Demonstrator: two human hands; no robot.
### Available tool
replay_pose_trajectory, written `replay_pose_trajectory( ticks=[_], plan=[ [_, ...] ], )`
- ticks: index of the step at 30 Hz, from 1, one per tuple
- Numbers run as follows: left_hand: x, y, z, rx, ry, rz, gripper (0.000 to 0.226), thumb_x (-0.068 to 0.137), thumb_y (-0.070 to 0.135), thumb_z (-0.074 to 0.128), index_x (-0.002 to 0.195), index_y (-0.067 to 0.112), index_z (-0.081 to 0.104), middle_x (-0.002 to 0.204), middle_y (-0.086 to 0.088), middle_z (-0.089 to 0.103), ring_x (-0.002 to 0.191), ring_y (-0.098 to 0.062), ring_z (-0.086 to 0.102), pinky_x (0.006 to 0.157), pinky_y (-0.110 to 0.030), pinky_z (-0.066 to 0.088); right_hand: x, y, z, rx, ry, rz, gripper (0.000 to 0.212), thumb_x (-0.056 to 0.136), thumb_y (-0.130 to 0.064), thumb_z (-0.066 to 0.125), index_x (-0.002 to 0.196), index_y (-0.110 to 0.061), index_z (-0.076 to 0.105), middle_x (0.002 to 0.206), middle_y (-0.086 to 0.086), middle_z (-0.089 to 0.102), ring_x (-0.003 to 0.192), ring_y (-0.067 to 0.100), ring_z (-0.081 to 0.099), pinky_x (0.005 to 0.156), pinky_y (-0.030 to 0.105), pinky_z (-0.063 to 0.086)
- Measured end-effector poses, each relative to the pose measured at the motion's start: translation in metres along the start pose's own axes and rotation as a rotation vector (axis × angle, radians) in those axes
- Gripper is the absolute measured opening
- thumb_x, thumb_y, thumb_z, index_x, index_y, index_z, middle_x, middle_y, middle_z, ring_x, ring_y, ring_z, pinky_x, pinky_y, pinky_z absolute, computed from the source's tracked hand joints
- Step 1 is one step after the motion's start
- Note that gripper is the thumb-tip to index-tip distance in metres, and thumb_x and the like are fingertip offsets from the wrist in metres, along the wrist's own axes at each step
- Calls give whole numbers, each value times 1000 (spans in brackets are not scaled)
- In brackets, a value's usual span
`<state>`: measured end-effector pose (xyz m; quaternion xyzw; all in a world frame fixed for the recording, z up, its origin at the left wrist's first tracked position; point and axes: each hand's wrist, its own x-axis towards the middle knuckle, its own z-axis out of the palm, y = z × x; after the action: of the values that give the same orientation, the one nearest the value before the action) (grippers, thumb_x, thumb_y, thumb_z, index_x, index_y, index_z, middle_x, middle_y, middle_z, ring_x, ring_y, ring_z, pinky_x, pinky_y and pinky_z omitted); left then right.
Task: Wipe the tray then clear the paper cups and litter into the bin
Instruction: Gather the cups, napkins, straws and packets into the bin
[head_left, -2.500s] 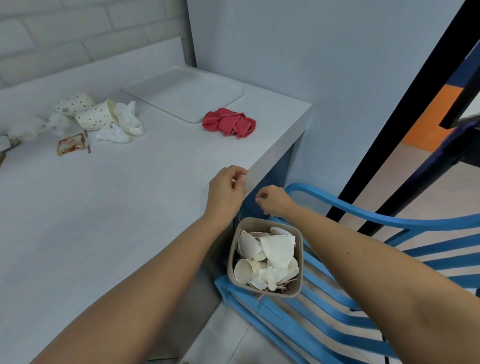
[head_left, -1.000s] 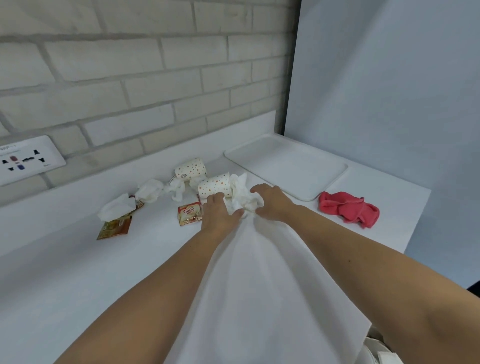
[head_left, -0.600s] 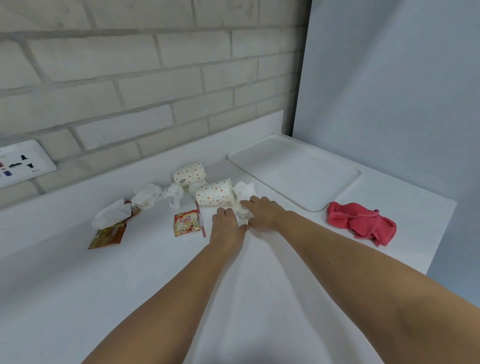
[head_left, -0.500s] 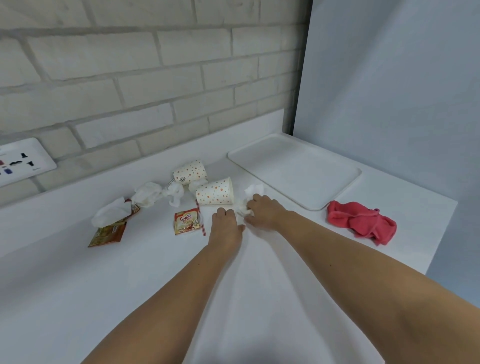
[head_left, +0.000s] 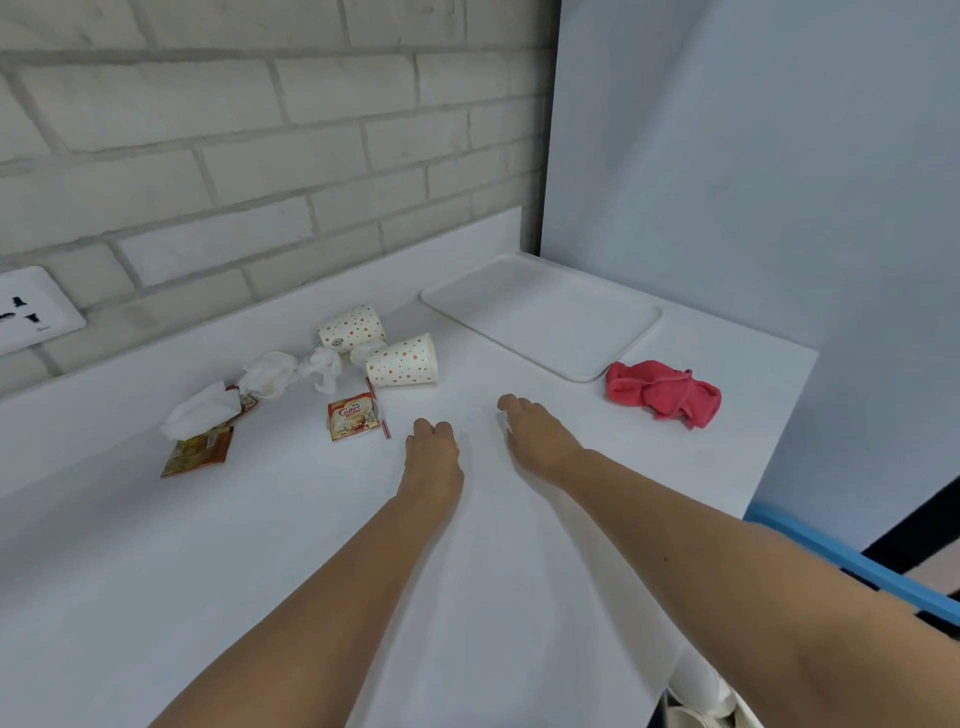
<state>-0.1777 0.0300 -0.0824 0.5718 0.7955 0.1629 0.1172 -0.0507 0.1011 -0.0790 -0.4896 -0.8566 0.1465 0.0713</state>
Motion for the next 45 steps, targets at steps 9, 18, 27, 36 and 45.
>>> replay_pose_trajectory(
  ticks=[9,18,27,36,45],
  plan=[
    [-31,38,6,-313,-4,113,27,88,-7,36,106,0,53,112,-16,56,105,-28,55,85,-36,45,-62,26,-38,176,115,124,21,90,-12,57,103,5,58,99,13,43,90,21,44,70,23,29],
    [-82,137,23,-445,-99,372,23,96,0,34,109,2,53,115,-12,53,94,-18,51,68,-17,32,-138,82,-79,213,67,166,32,97,-19,46,92,7,63,86,10,62,76,23,53,53,19,31],
    [-142,234,87,-393,-311,436,20,95,1,34,108,6,48,97,-6,49,86,-19,47,69,-27,36,-219,165,-75,442,259,396,57,102,-33,34,49,-13,29,50,1,29,47,10,27,47,19,24],
    [-160,217,188,-323,-700,65,34,89,8,45,121,-1,49,126,-22,51,115,-35,52,98,-41,46,-276,231,2,673,-105,592,13,96,-24,44,96,-12,40,89,3,48,83,18,46,74,29,36],
    [-180,191,243,-277,-653,-64,50,83,6,67,128,7,47,127,-12,52,115,-27,52,85,-26,41,-319,240,65,741,-373,612,28,91,-15,53,118,-19,45,89,-1,49,73,10,45,59,18,34]
  ],
)
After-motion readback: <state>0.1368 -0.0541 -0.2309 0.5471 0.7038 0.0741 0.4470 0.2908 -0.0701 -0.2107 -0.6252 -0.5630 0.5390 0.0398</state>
